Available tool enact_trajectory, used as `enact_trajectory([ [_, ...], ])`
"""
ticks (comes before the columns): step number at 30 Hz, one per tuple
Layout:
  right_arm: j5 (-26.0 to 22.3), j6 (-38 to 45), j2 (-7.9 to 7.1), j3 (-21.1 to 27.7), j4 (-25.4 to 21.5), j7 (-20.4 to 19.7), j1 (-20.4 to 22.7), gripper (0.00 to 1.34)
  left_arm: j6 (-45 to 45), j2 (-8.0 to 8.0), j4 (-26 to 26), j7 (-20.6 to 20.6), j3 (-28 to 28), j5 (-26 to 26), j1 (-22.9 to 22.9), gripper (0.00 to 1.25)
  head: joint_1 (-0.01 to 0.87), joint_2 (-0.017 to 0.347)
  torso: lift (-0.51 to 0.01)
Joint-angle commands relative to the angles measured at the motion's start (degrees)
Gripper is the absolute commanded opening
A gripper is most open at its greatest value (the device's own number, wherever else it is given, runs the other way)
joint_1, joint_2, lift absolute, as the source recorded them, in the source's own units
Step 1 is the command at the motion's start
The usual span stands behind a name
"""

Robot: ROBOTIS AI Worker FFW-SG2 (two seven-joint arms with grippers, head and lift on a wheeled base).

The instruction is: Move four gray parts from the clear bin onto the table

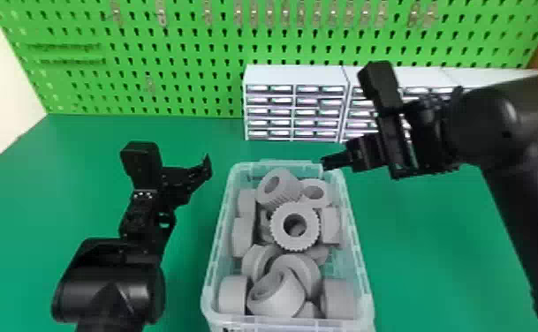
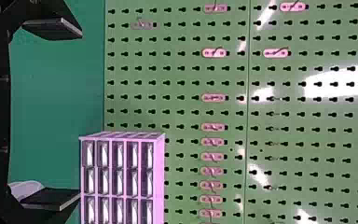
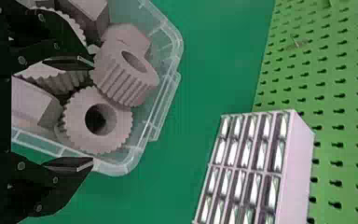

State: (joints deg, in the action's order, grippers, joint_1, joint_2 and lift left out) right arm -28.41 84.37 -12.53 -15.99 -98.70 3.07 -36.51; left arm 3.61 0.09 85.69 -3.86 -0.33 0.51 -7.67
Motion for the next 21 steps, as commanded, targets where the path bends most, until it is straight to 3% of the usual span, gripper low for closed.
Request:
enact_trajectory([
  [1,-0.7,-0.3,0.67,-3.6,3.3,0.0,-2.7,0.81,0.5,-0.23,0.0,0.0,-0.4,-0.2,0.2,1.16,0.693,0.072,-0.052],
  [13,-2.0,-1.0,1.37,-7.9,8.4,0.0,-4.7,0.81,0.6,-0.23,0.0,0.0,-0.2,-0.3,0.3,1.16,0.693,0.072,-0.052],
  [21,-2.4,-1.2,0.84,-11.8,11.6,0.1,-5.6,0.81,0.6,-0.23,0.0,0.0,-0.1,-0.1,-0.2,1.16,0.693,0.072,-0.052],
])
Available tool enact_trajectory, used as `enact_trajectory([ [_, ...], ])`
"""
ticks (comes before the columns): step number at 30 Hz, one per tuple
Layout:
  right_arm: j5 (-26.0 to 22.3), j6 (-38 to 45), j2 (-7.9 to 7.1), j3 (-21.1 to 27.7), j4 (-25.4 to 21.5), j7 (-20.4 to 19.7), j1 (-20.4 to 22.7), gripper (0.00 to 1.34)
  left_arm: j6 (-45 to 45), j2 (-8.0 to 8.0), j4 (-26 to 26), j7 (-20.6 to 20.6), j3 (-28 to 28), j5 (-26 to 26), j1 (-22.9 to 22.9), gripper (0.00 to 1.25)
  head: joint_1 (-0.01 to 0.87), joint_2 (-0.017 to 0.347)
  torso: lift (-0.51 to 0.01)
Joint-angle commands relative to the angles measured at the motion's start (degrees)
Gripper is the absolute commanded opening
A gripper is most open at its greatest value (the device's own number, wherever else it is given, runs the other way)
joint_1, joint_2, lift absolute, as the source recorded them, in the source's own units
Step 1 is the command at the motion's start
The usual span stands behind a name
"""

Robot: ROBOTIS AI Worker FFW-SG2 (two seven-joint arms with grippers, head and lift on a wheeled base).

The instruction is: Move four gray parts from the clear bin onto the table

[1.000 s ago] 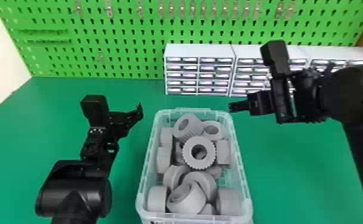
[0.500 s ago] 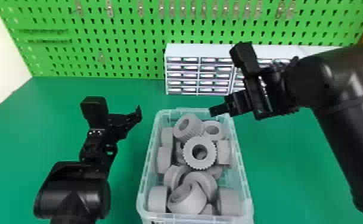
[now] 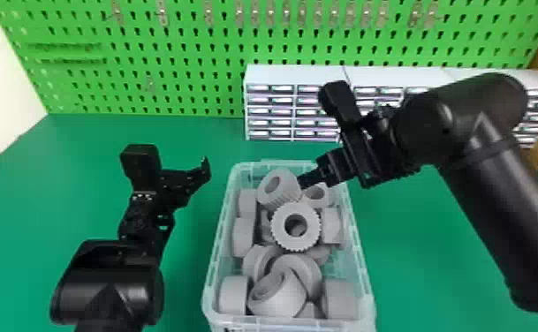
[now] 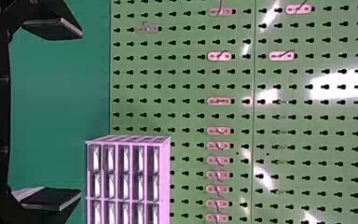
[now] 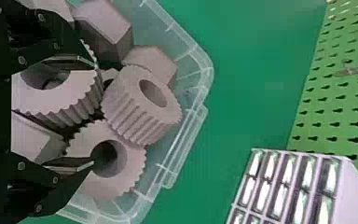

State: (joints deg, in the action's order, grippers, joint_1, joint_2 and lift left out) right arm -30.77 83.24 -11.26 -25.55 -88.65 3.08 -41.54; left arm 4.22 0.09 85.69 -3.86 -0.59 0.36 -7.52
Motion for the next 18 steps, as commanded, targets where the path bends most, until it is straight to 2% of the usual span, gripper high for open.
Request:
enact_trajectory([
  [1,-0.1,-0.4,-0.69,-3.0,1.9,0.0,-0.7,0.81,0.0,-0.24,0.0,0.2,0.4,0.1,-0.3,1.16,0.693,0.072,-0.052],
  [12,0.0,-4.8,-0.26,-7.4,6.5,1.5,-0.7,0.81,0.0,-0.24,0.0,0.6,0.4,0.5,-0.4,1.16,0.693,0.072,-0.052],
  [18,0.7,-5.6,-0.08,-8.3,7.2,1.9,-0.8,0.81,0.0,-0.24,0.0,0.8,0.8,0.5,-0.5,1.16,0.693,0.072,-0.052],
])
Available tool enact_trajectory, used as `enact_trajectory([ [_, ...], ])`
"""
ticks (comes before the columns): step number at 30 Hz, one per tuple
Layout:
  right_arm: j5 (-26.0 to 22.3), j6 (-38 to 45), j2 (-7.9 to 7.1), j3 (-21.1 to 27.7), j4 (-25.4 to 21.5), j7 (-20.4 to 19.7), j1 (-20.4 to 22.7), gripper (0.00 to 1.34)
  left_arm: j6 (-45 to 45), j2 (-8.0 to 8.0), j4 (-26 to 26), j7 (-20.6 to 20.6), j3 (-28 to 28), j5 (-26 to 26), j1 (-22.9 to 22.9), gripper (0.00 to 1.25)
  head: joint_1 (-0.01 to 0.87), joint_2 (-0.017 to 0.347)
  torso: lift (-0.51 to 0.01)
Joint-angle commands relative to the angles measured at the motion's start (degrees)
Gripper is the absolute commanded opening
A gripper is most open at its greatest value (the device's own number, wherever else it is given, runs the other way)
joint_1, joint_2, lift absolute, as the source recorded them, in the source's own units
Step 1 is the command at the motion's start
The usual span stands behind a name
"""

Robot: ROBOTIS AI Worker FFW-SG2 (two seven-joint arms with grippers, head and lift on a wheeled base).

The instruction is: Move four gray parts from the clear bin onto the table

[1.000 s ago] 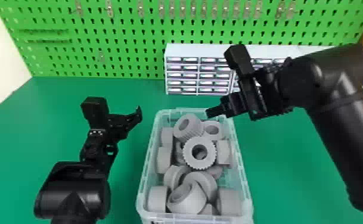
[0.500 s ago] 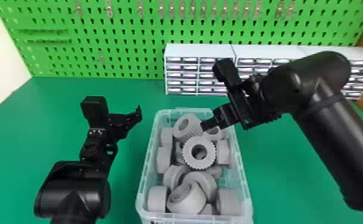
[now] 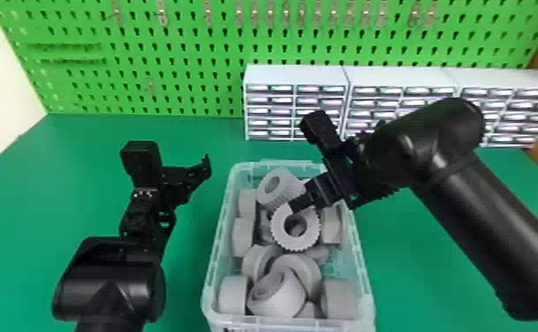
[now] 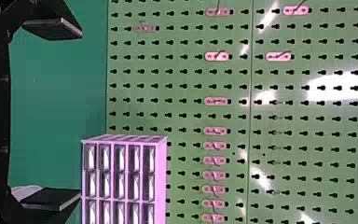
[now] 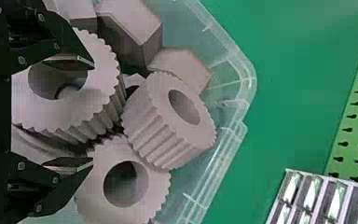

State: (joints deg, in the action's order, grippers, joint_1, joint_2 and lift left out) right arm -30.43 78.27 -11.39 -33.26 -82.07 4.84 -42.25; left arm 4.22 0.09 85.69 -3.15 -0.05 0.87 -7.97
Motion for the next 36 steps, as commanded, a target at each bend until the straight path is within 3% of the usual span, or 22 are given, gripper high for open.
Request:
enact_trajectory([
  [1,0.4,-0.8,0.05,-0.7,0.8,0.2,-0.1,0.81,0.0,-0.24,0.0,0.1,0.2,0.0,0.0,1.16,0.693,0.072,-0.052],
  [36,-0.4,-1.1,-0.13,-3.7,2.2,1.0,-0.2,0.81,0.0,0.44,0.0,0.3,0.0,0.7,0.0,1.16,0.693,0.072,-0.052],
])
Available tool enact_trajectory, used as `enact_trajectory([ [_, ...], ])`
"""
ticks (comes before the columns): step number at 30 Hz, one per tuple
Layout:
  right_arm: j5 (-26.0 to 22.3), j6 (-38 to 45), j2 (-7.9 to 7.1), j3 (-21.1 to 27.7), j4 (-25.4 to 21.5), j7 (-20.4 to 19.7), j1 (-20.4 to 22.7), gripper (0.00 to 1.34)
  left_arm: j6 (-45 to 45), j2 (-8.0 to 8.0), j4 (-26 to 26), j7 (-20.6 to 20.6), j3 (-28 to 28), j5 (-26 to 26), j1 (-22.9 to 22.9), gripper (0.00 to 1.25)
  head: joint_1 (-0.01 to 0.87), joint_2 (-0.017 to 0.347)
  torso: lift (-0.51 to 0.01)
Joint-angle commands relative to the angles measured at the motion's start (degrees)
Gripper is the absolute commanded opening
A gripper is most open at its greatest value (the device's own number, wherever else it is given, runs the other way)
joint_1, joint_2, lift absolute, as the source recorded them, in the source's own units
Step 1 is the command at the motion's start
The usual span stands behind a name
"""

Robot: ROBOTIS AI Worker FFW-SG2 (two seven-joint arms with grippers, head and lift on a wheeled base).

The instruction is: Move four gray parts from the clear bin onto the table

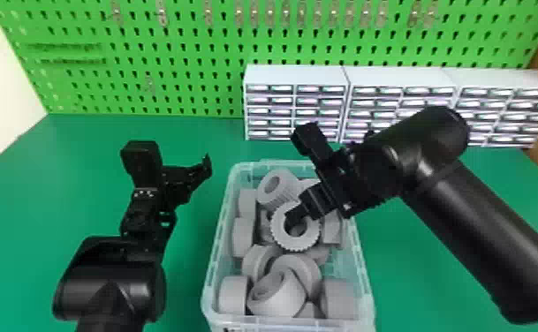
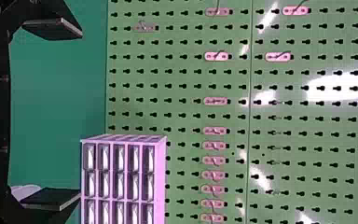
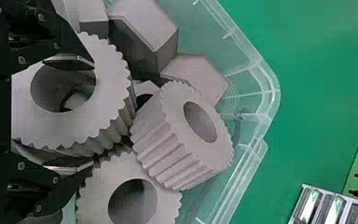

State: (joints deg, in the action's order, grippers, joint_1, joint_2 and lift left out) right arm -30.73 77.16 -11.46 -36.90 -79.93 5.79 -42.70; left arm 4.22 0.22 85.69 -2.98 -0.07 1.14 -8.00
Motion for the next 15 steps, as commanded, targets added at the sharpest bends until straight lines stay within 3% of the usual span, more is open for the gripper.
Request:
enact_trajectory([
  [1,-0.1,0.0,-0.06,-0.1,0.1,0.0,0.3,0.81,0.0,0.31,0.0,0.1,0.1,0.4,0.0,1.16,0.693,0.072,-0.052],
  [15,-0.1,0.1,-0.41,0.3,0.3,0.0,0.9,0.81,0.0,0.48,0.0,0.7,0.5,0.9,0.0,1.16,0.693,0.072,-0.052],
])
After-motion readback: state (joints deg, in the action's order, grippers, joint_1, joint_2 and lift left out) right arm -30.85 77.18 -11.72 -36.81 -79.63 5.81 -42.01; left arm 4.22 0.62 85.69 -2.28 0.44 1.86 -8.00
